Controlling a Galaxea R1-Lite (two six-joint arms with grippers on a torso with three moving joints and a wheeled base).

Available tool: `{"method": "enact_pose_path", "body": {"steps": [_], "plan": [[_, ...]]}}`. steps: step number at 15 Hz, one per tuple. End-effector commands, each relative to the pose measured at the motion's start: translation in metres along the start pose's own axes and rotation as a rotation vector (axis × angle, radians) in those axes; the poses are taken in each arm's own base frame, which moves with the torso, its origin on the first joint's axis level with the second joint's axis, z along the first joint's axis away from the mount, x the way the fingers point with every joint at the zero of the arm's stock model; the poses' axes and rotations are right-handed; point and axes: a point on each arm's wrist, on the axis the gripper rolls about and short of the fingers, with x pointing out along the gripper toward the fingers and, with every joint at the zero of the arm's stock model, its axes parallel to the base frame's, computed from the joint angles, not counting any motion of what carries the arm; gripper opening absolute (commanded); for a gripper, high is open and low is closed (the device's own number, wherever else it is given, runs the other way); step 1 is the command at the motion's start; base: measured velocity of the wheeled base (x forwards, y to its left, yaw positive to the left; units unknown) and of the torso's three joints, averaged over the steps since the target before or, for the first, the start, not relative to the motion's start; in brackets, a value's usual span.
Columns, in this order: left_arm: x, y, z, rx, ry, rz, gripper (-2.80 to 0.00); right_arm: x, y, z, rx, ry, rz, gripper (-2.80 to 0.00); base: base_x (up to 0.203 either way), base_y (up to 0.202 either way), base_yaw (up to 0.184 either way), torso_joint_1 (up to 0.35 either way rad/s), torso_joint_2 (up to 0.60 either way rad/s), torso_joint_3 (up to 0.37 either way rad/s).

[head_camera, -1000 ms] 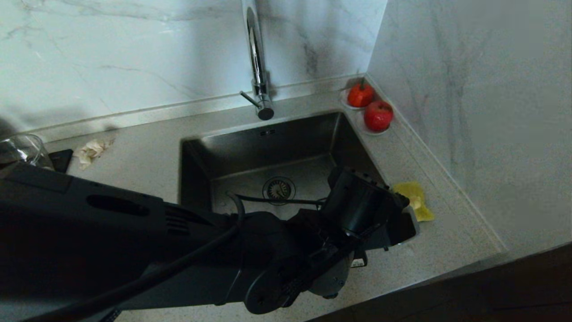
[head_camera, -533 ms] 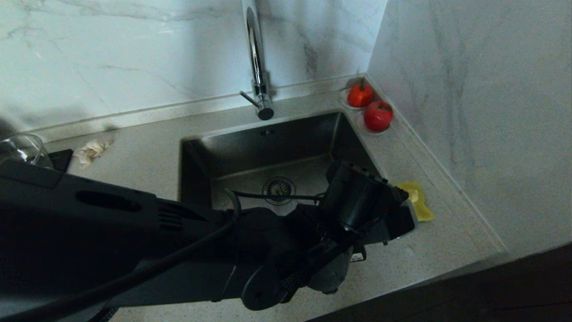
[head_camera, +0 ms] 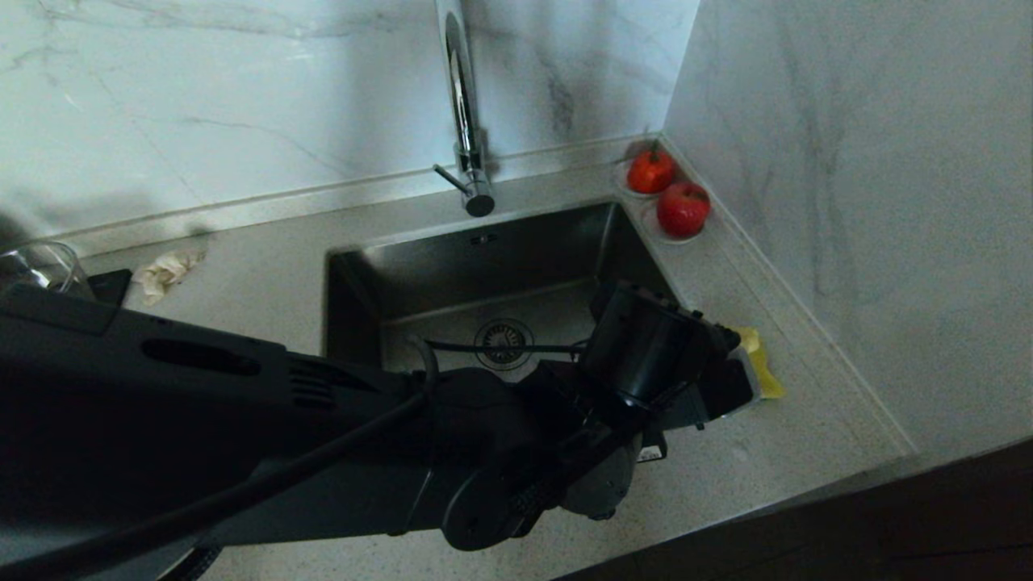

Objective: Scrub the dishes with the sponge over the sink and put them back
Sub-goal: Squeeze it onto the sponge, then place the dish soap on the table

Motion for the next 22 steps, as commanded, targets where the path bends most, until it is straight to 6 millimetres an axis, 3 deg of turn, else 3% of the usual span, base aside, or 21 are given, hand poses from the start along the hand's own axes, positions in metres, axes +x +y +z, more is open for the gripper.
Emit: {"method": "enact_pose_path", "body": {"steps": [1, 12, 16, 22], "plan": [[0.003, -0.007, -0.004, -0.014, 0.014, -0.012, -2.80, 0.000, 0.000, 0.000, 0.000, 0.000, 0.000, -2.80, 0.000, 0.000, 0.000, 0.000, 0.00, 0.000], [0.016, -0.003, -0.004, -0.423, -0.126, 0.135, -2.80, 0.000, 0.000, 0.000, 0.000, 0.000, 0.000, -2.80, 0.000, 0.000, 0.000, 0.000, 0.00, 0.000], [0.022, 0.001, 0.003, -0.528, -0.229, 0.271, -2.80, 0.000, 0.000, 0.000, 0.000, 0.000, 0.000, -2.80, 0.000, 0.000, 0.000, 0.000, 0.00, 0.000], [0.003, 0.039, 0.024, -0.660, -0.377, 0.409, -2.80, 0.000, 0.000, 0.000, 0.000, 0.000, 0.000, -2.80, 0.000, 0.000, 0.000, 0.000, 0.00, 0.000]]}}
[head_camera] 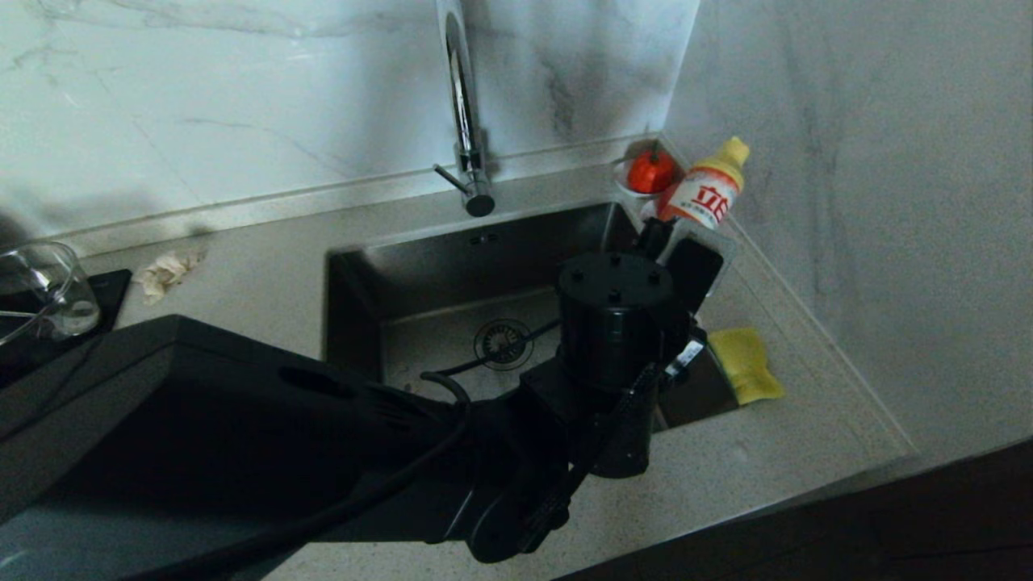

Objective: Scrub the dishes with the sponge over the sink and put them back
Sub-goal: Place the dish soap on the table

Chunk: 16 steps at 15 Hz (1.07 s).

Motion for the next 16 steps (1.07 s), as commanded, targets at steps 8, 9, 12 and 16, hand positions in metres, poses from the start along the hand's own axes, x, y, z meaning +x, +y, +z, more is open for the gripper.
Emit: {"method": "enact_pose_path", "body": {"steps": [8, 9, 12, 16], "plan": [[-0.026, 0.074, 0.108, -0.212, -0.242, 0.186, -2.80, 0.000, 0.000, 0.000, 0.000, 0.000, 0.000, -2.80, 0.000, 0.000, 0.000, 0.000, 0.00, 0.000], [-0.032, 0.084, 0.118, -0.232, -0.264, 0.201, -2.80, 0.000, 0.000, 0.000, 0.000, 0.000, 0.000, -2.80, 0.000, 0.000, 0.000, 0.000, 0.00, 0.000], [-0.050, 0.118, 0.145, -0.291, -0.332, 0.261, -2.80, 0.000, 0.000, 0.000, 0.000, 0.000, 0.000, -2.80, 0.000, 0.000, 0.000, 0.000, 0.00, 0.000], [-0.079, 0.165, 0.170, -0.339, -0.403, 0.331, -2.80, 0.000, 0.000, 0.000, 0.000, 0.000, 0.000, -2.80, 0.000, 0.000, 0.000, 0.000, 0.00, 0.000]]}}
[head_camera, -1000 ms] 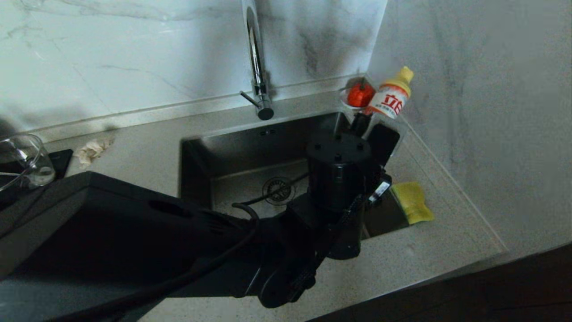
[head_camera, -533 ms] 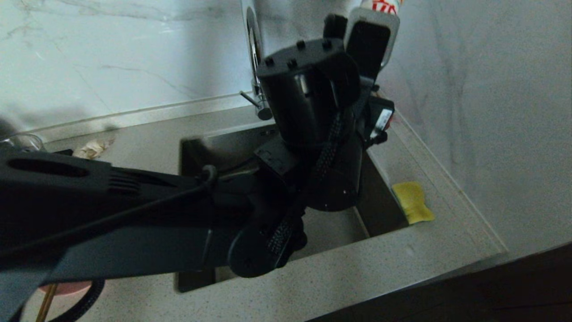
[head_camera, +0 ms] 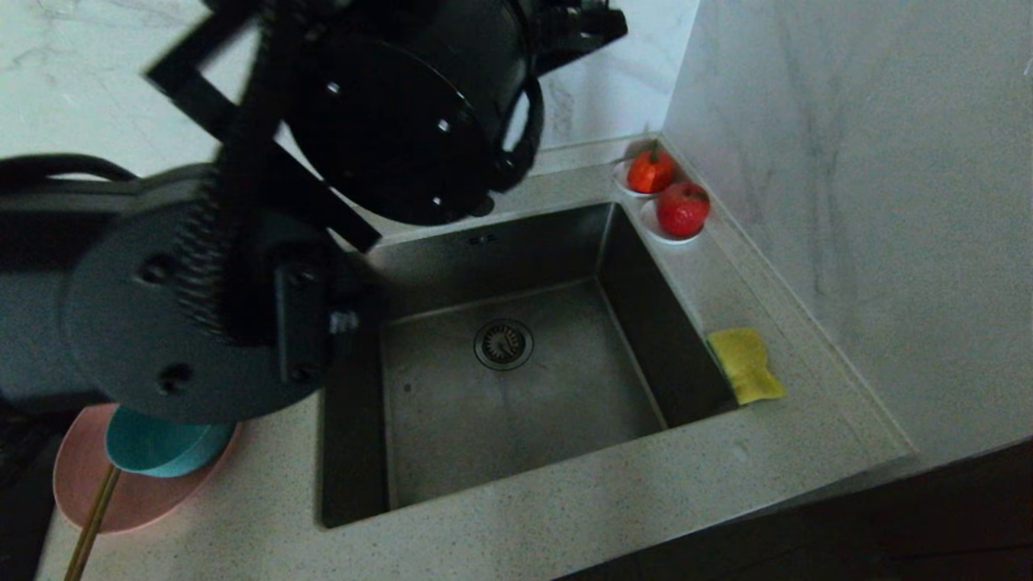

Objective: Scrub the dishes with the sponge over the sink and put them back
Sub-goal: Place the dish soap on the table

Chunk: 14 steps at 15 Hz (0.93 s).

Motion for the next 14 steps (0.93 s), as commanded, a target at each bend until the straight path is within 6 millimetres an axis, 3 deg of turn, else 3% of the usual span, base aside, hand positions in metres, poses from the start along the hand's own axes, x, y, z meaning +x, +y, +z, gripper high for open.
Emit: {"method": "enact_pose_path", "body": {"steps": [1, 5, 10, 14], "plan": [[-0.001, 0.035, 0.031, -0.038, -0.066, 0.074, -2.80, 0.000, 0.000, 0.000, -0.001, 0.000, 0.001, -2.80, 0.000, 0.000, 0.000, 0.000, 0.00, 0.000], [-0.003, 0.081, 0.059, -0.044, -0.135, 0.184, -2.80, 0.000, 0.000, 0.000, -0.001, 0.000, 0.001, -2.80, 0.000, 0.000, 0.000, 0.000, 0.00, 0.000], [-0.021, 0.140, 0.083, 0.010, -0.180, 0.338, -2.80, 0.000, 0.000, 0.000, -0.001, 0.000, 0.001, -2.80, 0.000, 0.000, 0.000, 0.000, 0.00, 0.000], [-0.028, 0.176, 0.083, 0.101, -0.182, 0.465, -2.80, 0.000, 0.000, 0.000, -0.001, 0.000, 0.001, -2.80, 0.000, 0.000, 0.000, 0.000, 0.00, 0.000]]}}
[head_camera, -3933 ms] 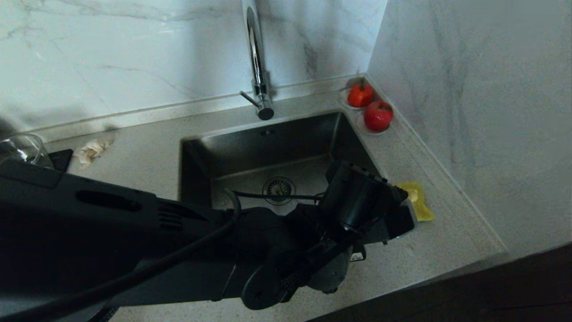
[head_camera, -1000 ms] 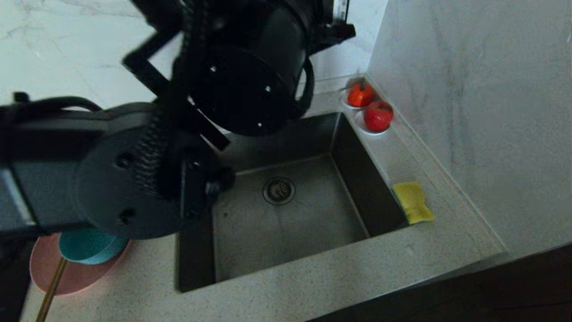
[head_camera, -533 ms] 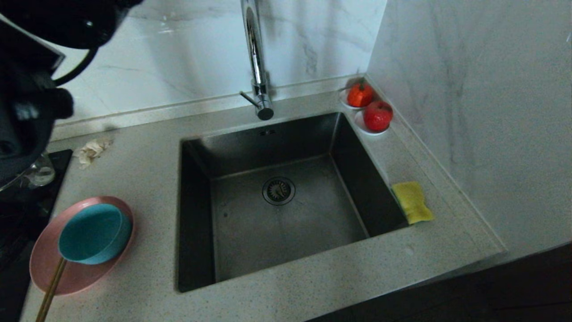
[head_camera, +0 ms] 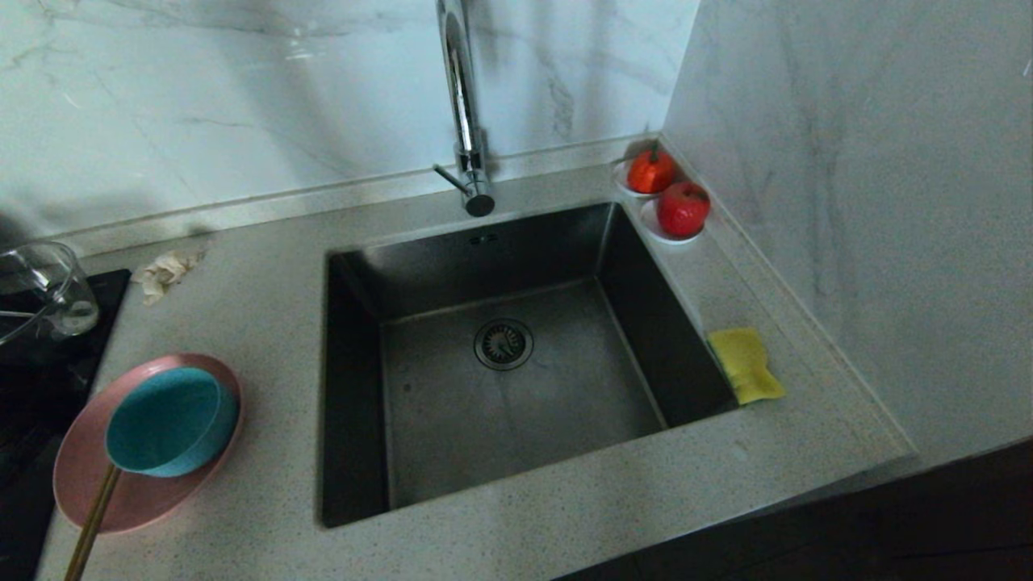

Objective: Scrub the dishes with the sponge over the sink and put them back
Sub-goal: Place the dish soap on the table

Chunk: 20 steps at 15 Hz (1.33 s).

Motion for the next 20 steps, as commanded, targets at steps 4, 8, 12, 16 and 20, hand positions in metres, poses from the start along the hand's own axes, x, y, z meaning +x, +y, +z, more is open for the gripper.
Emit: {"method": "enact_pose_path", "body": {"steps": [4, 8, 12, 16, 20], "plan": [[0.001, 0.045, -0.023, 0.145, 0.017, 0.185, -2.80, 0.000, 0.000, 0.000, 0.000, 0.000, 0.000, -2.80, 0.000, 0.000, 0.000, 0.000, 0.00, 0.000], [0.008, 0.069, -0.041, 0.225, 0.023, 0.327, -2.80, 0.000, 0.000, 0.000, 0.000, 0.000, 0.000, -2.80, 0.000, 0.000, 0.000, 0.000, 0.00, 0.000], [0.019, 0.082, -0.073, 0.324, 0.084, 0.400, -2.80, 0.000, 0.000, 0.000, 0.000, 0.000, 0.000, -2.80, 0.000, 0.000, 0.000, 0.000, 0.00, 0.000], [0.040, 0.083, -0.118, 0.398, 0.156, 0.418, -2.80, 0.000, 0.000, 0.000, 0.000, 0.000, 0.000, -2.80, 0.000, 0.000, 0.000, 0.000, 0.00, 0.000], [0.059, 0.099, -0.155, 0.434, 0.200, 0.478, -2.80, 0.000, 0.000, 0.000, 0.000, 0.000, 0.000, -2.80, 0.000, 0.000, 0.000, 0.000, 0.00, 0.000]]}}
